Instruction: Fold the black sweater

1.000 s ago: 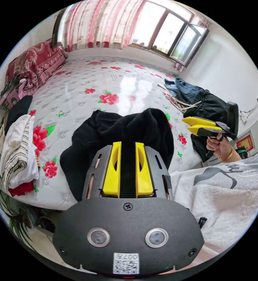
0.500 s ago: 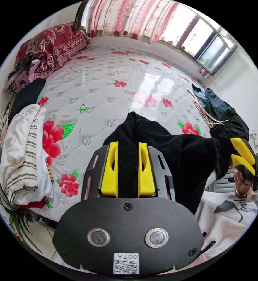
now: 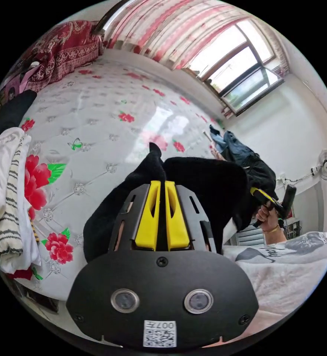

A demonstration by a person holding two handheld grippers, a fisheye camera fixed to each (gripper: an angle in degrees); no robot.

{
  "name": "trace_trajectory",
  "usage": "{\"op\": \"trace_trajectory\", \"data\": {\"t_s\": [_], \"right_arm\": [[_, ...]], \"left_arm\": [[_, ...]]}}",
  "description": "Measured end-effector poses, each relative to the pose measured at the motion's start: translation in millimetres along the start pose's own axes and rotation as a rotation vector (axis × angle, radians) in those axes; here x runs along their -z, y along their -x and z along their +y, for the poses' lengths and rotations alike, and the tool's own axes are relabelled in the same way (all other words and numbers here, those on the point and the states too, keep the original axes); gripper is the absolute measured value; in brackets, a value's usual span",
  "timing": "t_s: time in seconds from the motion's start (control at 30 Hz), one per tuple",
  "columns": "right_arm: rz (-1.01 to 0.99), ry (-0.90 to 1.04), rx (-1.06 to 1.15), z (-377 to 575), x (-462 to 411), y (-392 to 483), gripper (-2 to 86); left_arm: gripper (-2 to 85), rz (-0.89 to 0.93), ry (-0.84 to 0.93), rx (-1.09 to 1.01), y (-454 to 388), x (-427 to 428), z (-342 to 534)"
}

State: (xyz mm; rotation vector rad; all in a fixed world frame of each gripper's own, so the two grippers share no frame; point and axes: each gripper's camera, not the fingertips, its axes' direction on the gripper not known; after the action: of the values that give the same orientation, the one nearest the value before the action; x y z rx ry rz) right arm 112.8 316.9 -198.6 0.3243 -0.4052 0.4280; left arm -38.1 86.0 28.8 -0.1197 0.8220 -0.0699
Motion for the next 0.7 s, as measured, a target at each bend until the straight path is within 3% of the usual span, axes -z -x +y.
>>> {"op": "trace_trajectory", "data": {"t_s": [0.13,0.27,0.4,0.47,0.53,0.63,0.7], "right_arm": [[-0.027,-0.269,-0.071,-18.5,115.9,-47.4,0.1],[-0.110,-0.480,0.002,-67.4,201.4,-73.2,0.1],[-0.129,-0.562,0.072,-153.4,217.7,-90.4,0.4],[-0.069,-0.472,0.017,-227.4,180.3,-125.4,0.9],[-0.030,-0.329,-0.151,-264.8,133.7,-170.9,1.6],[0.114,-0.189,-0.261,-255.3,66.0,-211.7,2.7],[0.193,-0.148,-0.178,-221.7,22.4,-210.2,3.3]], "left_arm": [[-0.8,0.282,-0.288,-0.085,-31.7,98.0,-5.1],[-0.6,0.345,-0.413,-0.214,-62.2,154.4,-35.5],[1.5,0.146,-0.440,-0.329,-95.6,151.6,-123.8],[5.0,-0.024,-0.407,-0.280,-96.2,120.5,-180.0],[9.0,-0.256,-0.306,-0.097,-74.1,71.1,-238.4],[9.8,-0.435,-0.162,-0.016,-43.0,12.7,-250.8],[9.9,-0.393,-0.059,-0.028,-23.0,-30.6,-230.0]]}}
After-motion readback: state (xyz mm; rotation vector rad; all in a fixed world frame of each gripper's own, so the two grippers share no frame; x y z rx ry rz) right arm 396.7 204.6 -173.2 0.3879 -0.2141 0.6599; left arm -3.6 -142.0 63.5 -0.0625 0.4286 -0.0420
